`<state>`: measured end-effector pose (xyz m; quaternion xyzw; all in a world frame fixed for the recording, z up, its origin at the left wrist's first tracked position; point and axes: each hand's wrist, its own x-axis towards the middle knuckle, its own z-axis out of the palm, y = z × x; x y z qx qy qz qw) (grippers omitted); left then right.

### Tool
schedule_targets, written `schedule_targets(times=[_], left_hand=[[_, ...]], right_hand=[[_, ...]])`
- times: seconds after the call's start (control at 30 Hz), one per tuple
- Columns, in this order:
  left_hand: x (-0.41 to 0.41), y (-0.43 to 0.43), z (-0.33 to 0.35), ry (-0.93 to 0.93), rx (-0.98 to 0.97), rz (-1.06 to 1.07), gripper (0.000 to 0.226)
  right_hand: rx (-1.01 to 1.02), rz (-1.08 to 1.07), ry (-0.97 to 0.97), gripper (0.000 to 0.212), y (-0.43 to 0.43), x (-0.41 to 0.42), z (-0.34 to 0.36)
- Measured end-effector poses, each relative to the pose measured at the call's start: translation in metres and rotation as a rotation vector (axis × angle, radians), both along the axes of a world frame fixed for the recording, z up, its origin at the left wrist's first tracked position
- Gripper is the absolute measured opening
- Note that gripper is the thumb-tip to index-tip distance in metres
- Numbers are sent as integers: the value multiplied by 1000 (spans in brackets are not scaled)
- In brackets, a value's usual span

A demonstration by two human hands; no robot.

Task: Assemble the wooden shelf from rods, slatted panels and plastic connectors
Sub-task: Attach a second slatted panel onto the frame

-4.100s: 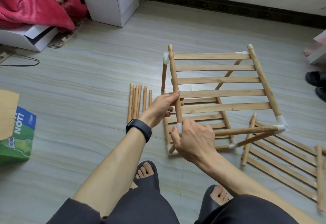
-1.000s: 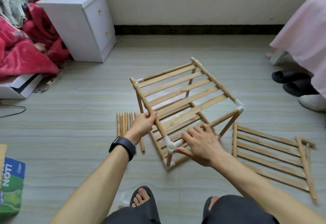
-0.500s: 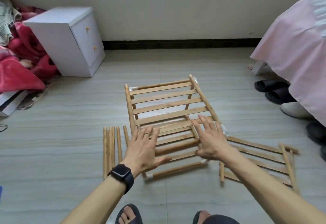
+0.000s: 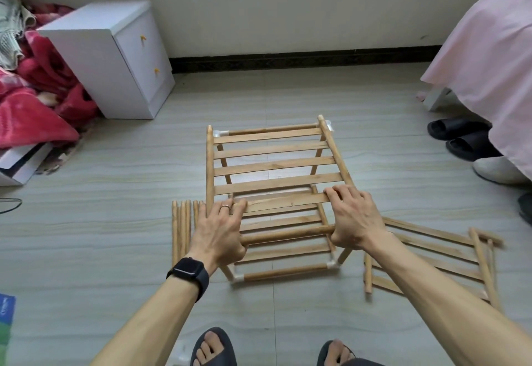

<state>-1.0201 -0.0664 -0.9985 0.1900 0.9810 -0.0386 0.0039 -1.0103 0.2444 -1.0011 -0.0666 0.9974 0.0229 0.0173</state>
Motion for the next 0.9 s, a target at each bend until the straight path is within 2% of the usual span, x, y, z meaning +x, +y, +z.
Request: schedule_targets(times=[0.13, 0.27, 0.5, 0.77, 0.9], left_hand=[[-1, -3, -1, 17, -15, 2, 82], [-2, -2, -1, 0, -44, 2, 78], [-3, -8, -2, 89, -37, -10, 82], [-4, -3, 5, 33, -72, -1, 55], [-11, -1, 8, 5, -77, 19, 49]], right_hand=[[26, 15, 108, 69, -2, 4, -2], [53, 2, 110, 57, -4, 3, 1], [-12, -49, 79, 62, -10, 8, 0], [56, -47, 116, 49, -9, 9, -3], [81, -33, 107, 46, -9, 2, 2]])
